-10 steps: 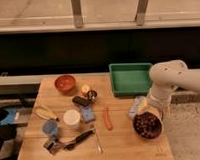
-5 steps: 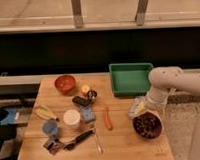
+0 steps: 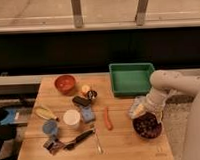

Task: Place grapes in table surface

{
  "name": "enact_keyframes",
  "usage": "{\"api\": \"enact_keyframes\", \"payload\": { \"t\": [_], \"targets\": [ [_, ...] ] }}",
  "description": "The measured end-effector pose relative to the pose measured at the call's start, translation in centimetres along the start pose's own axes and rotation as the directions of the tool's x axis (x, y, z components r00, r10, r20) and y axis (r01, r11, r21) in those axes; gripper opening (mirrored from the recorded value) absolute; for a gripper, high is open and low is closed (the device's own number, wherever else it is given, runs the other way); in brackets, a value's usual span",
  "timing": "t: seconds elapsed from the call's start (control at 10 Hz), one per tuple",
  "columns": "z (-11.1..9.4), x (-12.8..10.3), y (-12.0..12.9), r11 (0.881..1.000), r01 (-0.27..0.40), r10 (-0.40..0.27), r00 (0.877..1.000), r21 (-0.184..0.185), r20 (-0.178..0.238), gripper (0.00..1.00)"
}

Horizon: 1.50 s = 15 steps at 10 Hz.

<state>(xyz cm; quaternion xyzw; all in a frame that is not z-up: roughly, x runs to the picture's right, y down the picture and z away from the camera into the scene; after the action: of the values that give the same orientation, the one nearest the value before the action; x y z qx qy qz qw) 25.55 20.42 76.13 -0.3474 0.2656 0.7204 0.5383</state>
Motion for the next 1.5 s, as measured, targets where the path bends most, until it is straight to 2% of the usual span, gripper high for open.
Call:
{"api": "enact_keyframes", "payload": {
  "t": [0.2, 0.3, 0.5, 0.7, 0.9, 1.0, 1.3, 1.4, 1.5],
  "targets": [
    [0.5, -0.2, -0.3, 1.0, -0.008, 0.008, 1.0, -0.03, 0.001, 0.62],
    [0.5, -0.3, -0.7, 0.999, -0.017, 0.017, 1.0, -0.046, 0.004, 0.5],
    [0.4, -0.2, -1.3, 0.998, -0.03, 0.031, 0.999, -0.062, 0.009, 0.39],
    [0.6, -0.4, -1.7, 0.997, -0.041, 0.041, 0.999, -0.068, 0.007, 0.38],
    [1.7, -0.5, -2.2, 0.997, -0.054, 0.054, 0.999, -0.052, -0.009, 0.38],
    [2.4, -0.6, -2.4, 0.997, -0.066, 0.065, 0.998, -0.038, -0.015, 0.41],
    [2.6, -0.8, -2.6, 0.998, -0.066, 0.065, 0.998, -0.026, -0.015, 0.62],
    [2.6, -0.8, -2.5, 0.998, -0.065, 0.065, 0.998, -0.026, -0.014, 0.62],
    [2.7, -0.8, -2.6, 0.997, -0.066, 0.065, 0.998, -0.026, -0.015, 0.59]
  ]
}}
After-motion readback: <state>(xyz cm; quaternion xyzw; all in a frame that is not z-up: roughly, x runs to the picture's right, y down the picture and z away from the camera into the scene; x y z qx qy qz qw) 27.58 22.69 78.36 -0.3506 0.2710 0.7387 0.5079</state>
